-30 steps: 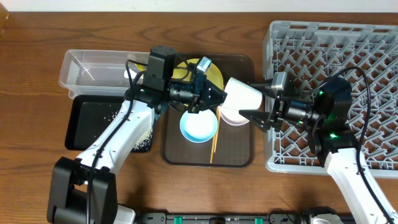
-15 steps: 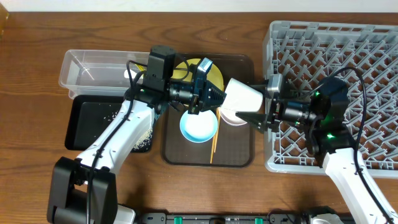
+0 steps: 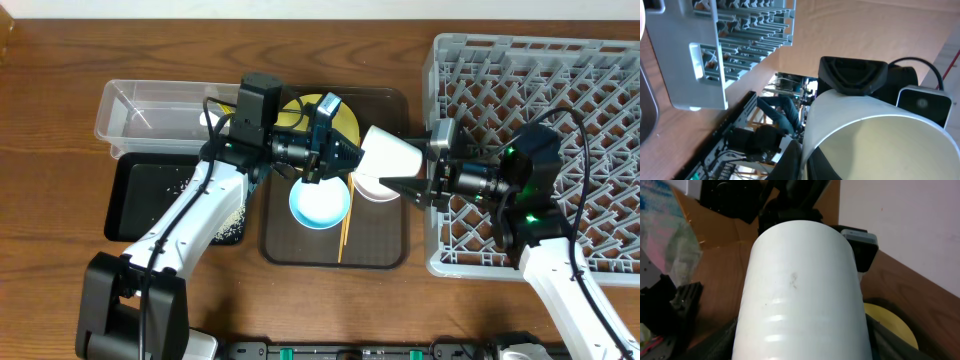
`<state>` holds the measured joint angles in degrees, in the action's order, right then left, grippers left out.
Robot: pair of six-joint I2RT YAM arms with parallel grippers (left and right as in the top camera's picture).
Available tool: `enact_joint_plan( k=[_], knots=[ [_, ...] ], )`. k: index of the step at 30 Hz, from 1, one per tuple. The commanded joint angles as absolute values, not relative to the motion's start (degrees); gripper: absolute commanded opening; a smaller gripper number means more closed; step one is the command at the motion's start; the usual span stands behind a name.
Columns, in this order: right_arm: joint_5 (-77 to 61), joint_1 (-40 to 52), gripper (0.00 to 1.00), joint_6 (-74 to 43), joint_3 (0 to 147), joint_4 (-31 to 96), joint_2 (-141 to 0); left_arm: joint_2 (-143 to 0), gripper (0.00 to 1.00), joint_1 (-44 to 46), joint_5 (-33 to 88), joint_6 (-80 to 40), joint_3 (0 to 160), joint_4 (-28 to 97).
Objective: Sort waste into correct bins and load items into the dishwasher rack
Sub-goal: 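Hand the white cup from the left gripper to the right gripper, then carry the cup with the right gripper and place it in the rack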
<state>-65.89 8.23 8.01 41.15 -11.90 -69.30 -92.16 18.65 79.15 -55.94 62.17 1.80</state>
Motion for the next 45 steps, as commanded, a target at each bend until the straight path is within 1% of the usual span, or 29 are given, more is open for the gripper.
enact_joint_plan(
  k=[1,3,5,8,11,13,15,18,24,30,34,37,39,42,44,45],
  knots=[
    [-65.41,9.06,0.56,8.40,41.93,-9.96,-69.67,-92.49,0.27,18.74,77.54,-50.22,63.13,1.41],
    [-63.05,9.06,0.56,8.40,41.93,-7.18,-69.67,-92.49,0.37,18.74,74.89,-46.28,63.11,1.48],
    [-60.20,9.06,0.53,8.40,41.93,-4.01,-69.67,-92.49,0.42,18.74,71.50,-42.52,63.11,1.50],
    [-56.53,9.06,0.51,8.43,41.93,-0.80,-69.67,-92.49,0.43,18.72,65.54,-38.33,63.11,3.92],
    [-52.53,9.04,0.50,8.29,41.93,1.34,-69.67,-92.49,0.43,18.68,55.05,-33.26,63.11,9.80],
    [-49.78,9.04,0.45,7.57,41.93,2.63,-69.65,-92.49,0.43,18.68,45.82,-28.12,63.11,14.98],
    [-47.79,9.02,0.43,7.29,41.95,3.75,-69.65,-92.49,0.43,18.68,39.72,-26.44,63.11,18.59],
    [-43.77,9.02,0.40,7.27,41.95,5.91,-69.65,-92.36,0.42,18.35,35.48,-22.09,63.13,21.74],
    [-32.18,9.02,0.38,6.17,42.44,14.04,-66.59,-88.75,0.42,15.22,29.34,-19.73,63.13,27.05],
    [-19.55,8.69,0.37,4.40,48.95,27.62,-61.87,-83.15,0.42,12.38,19.90,-17.54,63.13,33.87],
    [-14.59,6.68,0.27,2.31,55.27,36.34,-61.32,-80.38,0.43,12.01,12.62,-17.56,63.13,37.69],
    [-11.00,4.34,0.17,0.58,59.44,42.24,-61.89,-79.44,0.43,12.01,10.76,-17.56,63.13,38.63],
    [-8.54,2.11,0.16,0.19,62.24,46.57,-62.50,-79.22,0.43,12.01,10.20,-17.58,63.13,38.76],
    [-5.32,-1.58,0.09,-1.83,66.04,53.04,-63.77,-79.31,0.43,12.01,9.72,-17.58,63.13,38.76],
    [-4.91,-4.38,0.08,-2.66,68.31,56.99,-65.10,-79.31,0.43,12.01,9.72,-17.58,63.13,38.76],
    [-4.91,-5.74,0.05,-3.07,69.28,58.89,-65.91,-79.31,0.43,12.01,9.72,-17.58,63.13,38.76]
  ],
)
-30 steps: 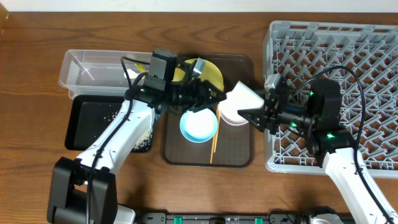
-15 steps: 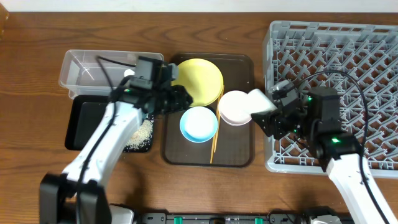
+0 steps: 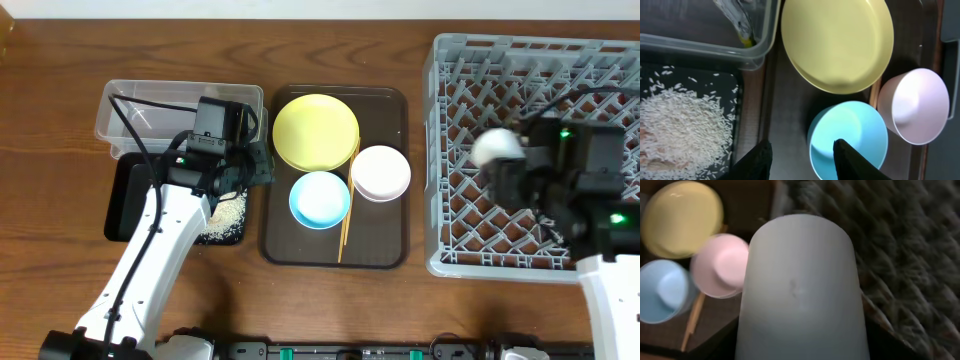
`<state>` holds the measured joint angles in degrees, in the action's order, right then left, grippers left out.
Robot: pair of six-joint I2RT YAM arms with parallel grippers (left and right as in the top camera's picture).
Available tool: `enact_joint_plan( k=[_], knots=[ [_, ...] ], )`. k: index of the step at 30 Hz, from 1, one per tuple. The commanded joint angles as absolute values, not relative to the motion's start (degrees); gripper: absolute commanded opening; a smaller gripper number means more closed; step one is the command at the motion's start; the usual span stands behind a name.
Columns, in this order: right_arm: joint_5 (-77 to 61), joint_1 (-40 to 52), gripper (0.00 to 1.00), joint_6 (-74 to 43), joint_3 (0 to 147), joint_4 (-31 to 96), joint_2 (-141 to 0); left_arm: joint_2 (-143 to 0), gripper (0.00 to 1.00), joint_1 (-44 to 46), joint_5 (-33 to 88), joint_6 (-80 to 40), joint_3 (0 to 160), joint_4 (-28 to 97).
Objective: Sort waste into correct bins and load items into the dishwasher rack
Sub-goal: 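Carry the cup with the right gripper and place it in the rack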
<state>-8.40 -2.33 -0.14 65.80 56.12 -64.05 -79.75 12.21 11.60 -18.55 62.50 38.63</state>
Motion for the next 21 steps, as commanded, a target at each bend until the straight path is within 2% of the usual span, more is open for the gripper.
enact_joint_plan(
  k=[1,7,9,21],
  knots=[
    [-4.91,-6.76,0.03,-3.42,70.02,60.47,-66.70,-79.31,0.43,12.01,9.69,-17.58,63.13,38.76],
    [1.96,-11.73,0.02,-6.39,72.44,68.97,-72.53,-79.31,0.44,12.01,9.69,-17.61,63.13,38.79],
    [1.91,-12.75,0.07,-6.42,72.44,70.57,-74.19,-79.33,0.44,12.01,9.69,-17.58,63.13,38.76],
    [1.06,-14.20,0.15,-6.35,72.42,73.32,-82.65,-79.35,0.44,12.01,9.72,-17.58,63.11,38.79]
  ],
)
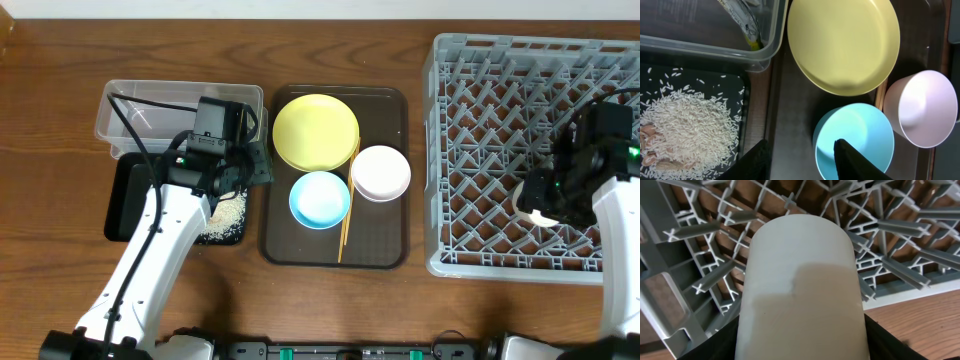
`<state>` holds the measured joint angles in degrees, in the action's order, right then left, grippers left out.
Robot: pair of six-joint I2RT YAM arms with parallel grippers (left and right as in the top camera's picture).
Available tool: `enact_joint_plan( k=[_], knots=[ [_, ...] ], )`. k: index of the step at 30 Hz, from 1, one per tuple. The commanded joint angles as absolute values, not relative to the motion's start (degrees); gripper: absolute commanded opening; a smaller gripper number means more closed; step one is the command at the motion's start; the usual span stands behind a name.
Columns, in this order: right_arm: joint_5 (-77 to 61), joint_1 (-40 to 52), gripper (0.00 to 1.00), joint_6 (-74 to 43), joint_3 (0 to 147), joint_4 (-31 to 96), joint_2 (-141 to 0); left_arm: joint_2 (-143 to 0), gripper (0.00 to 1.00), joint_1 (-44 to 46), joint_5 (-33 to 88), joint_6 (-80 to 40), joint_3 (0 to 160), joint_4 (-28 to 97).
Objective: Sort waste into correct bins and load items into the dishwasher rack
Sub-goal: 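Carry the cup with the right gripper and place it in the rack, then move the right gripper to the pink bowl on the middle tray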
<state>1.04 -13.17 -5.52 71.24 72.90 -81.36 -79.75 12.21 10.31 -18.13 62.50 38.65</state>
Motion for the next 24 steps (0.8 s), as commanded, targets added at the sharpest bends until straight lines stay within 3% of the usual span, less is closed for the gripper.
enact_joint_plan(
  k=[1,9,13,16,18,19,24],
  knots=[
    [1.08,-14.20,0.15,-6.35,72.42,73.52,-83.24,-79.35,0.44,12.01,9.72,-17.61,63.11,38.79],
    [1.45,-14.28,0.17,-6.37,72.29,72.62,-88.86,-79.35,0.44,12.01,9.72,-17.61,63.07,38.81],
    [1.43,-14.28,0.41,-6.35,72.29,72.64,-91.85,-79.37,0.44,12.01,9.74,-17.61,63.00,38.83],
    [1.37,-14.28,0.53,-6.39,72.29,72.20,-93.78,-79.37,0.45,12.01,9.74,-17.61,62.96,38.83],
    [0.95,-14.28,0.73,-6.42,72.29,71.55,-94.67,-79.37,0.52,12.01,9.72,-17.61,62.92,38.96],
    [0.54,-14.28,0.78,-6.39,72.29,71.29,-94.91,-79.37,0.53,12.01,9.72,-17.61,62.89,39.03],
    [-0.30,-14.28,0.83,-6.39,72.31,70.04,-95.04,-79.37,0.57,12.01,9.69,-17.58,62.89,39.86]
  ],
)
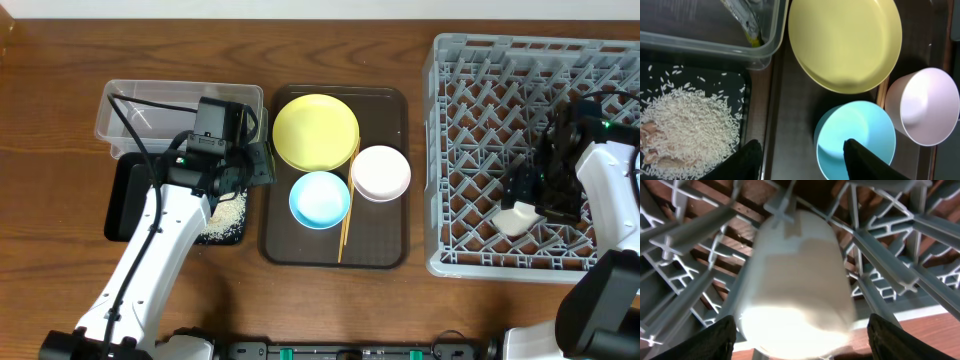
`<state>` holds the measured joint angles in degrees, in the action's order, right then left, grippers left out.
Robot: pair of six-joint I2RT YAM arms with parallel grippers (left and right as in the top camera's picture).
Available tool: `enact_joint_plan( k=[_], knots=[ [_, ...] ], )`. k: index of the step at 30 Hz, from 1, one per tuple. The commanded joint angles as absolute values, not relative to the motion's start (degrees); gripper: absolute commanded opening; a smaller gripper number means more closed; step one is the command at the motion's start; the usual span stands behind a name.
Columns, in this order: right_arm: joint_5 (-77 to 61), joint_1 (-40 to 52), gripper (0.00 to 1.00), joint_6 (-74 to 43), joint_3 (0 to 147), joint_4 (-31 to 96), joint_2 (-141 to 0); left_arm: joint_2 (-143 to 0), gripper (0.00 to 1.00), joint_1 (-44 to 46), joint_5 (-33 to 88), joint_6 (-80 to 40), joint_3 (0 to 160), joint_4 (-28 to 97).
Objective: Sort waste into correct bins and load items into the dishwasher rack
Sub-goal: 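Move the right gripper to the pink bowl on the middle tray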
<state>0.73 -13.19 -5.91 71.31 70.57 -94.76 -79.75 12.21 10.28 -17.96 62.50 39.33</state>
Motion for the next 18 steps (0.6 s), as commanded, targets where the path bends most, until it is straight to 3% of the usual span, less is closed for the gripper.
enact_joint_plan(
  k=[1,9,15,18],
  knots=[
    [-0.30,-14.28,0.83,-6.39,72.31,69.95,-95.04,-79.37,0.58,12.01,9.56,-17.58,62.89,39.90],
    [-2.00,-13.17,0.83,-6.35,73.52,67.13,-89.93,-79.37,0.62,12.01,8.29,-17.63,62.89,40.29],
    [-22.81,-9.06,0.79,-0.38,74.00,53.49,-82.15,-79.37,0.63,11.73,-2.04,-22.48,62.89,44.80],
    [-26.61,-4.69,0.76,0.10,74.00,46.52,-81.21,-79.37,0.63,11.25,-5.54,-26.48,62.89,47.00]
  ],
)
